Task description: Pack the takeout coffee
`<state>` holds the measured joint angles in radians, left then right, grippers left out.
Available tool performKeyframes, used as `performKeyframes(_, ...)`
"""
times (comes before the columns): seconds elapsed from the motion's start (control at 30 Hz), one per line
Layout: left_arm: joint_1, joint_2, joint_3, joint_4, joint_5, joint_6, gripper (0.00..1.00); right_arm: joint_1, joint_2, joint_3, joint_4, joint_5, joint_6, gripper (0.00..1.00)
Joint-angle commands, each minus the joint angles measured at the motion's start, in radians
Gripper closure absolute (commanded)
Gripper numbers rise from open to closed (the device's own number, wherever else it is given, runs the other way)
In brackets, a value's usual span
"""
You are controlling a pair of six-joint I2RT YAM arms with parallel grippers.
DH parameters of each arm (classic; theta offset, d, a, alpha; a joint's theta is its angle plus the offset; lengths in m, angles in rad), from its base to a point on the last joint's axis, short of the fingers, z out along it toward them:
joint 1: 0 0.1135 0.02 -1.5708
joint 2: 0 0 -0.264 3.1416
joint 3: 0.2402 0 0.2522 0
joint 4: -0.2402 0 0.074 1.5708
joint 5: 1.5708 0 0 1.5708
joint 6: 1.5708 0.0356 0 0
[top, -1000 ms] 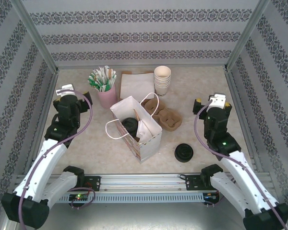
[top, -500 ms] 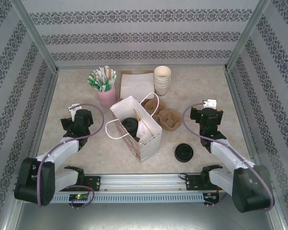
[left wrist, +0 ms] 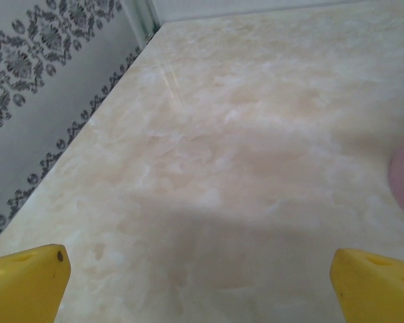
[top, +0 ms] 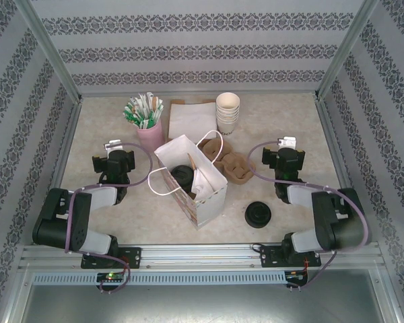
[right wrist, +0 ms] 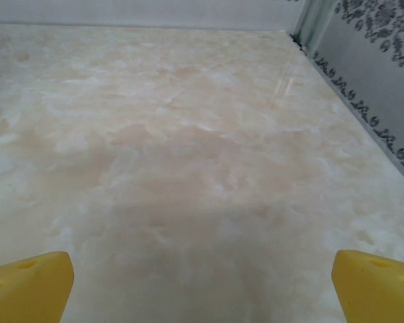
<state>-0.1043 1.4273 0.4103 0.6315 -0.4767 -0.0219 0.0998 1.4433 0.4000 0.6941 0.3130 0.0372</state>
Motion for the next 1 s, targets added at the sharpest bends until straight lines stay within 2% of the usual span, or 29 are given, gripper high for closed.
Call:
performKeyframes(0.0,0.015,-0.028,-0.029,0.135,0.067,0.022,0.00,-0.019,0.014,0.044,0.056,-0.064,-0.013,0.02)
performKeyframes(0.03,0.021,-0.042,-0.059,0.178,0.096,0.011,0.00,-0.022,0.021,0.033,0.079,-0.068,-0.013,0.02)
performKeyframes(0.1,0.044,-0.008,-0.138,0.370,0.200,-0.010,0.00,-0.026,0.018,0.023,0.090,-0.090,-0.013,0.02)
performKeyframes(0.2,0.048,0.110,-0.193,0.619,0.225,0.014,0.00,-0.052,0.037,-0.004,0.145,-0.179,-0.009,0.02)
performKeyframes(0.27,0.048,0.073,-0.178,0.515,0.243,0.001,0.00,-0.056,0.091,-0.042,0.290,-0.187,-0.012,0.02)
performKeyframes(0.33,0.049,0.097,-0.155,0.496,0.282,0.015,0.00,-0.052,0.058,-0.021,0.190,-0.193,-0.018,0.02)
performKeyframes(0.37,0.049,0.150,-0.140,0.505,0.320,0.030,0.00,-0.053,0.064,-0.024,0.217,-0.196,-0.018,0.02)
performKeyframes(0.4,0.048,0.204,-0.125,0.582,0.319,0.054,0.00,-0.054,0.078,-0.031,0.249,-0.195,-0.015,0.02)
performKeyframes(0.43,0.047,0.172,-0.114,0.522,0.321,0.046,0.00,-0.055,0.076,-0.028,0.240,-0.196,-0.016,0.02)
performKeyframes(0.47,0.052,0.127,-0.084,0.373,0.298,0.012,0.00,-0.055,0.063,-0.020,0.199,-0.197,-0.017,0.02)
performKeyframes(0.53,0.063,0.181,-0.055,0.416,0.287,0.017,0.00,-0.057,0.076,-0.025,0.229,-0.196,-0.012,0.02)
performKeyframes(0.6,0.072,0.144,-0.030,0.286,0.302,-0.010,0.00,-0.057,0.066,-0.018,0.201,-0.197,-0.013,0.02)
performKeyframes(0.67,0.077,0.170,-0.045,0.374,0.306,0.002,0.00,-0.058,0.072,-0.023,0.218,-0.198,-0.013,0.02)
performKeyframes(0.73,0.077,0.154,-0.037,0.318,0.306,-0.010,0.00,-0.058,0.067,-0.022,0.211,-0.198,-0.014,0.02)
performKeyframes(0.8,0.077,0.165,-0.046,0.366,0.309,0.002,0.00,-0.059,0.067,-0.023,0.213,-0.199,-0.013,0.02)
performKeyframes(0.97,0.077,0.160,-0.039,0.339,0.342,0.009,0.00,-0.063,0.067,-0.021,0.208,-0.211,-0.010,0.02)
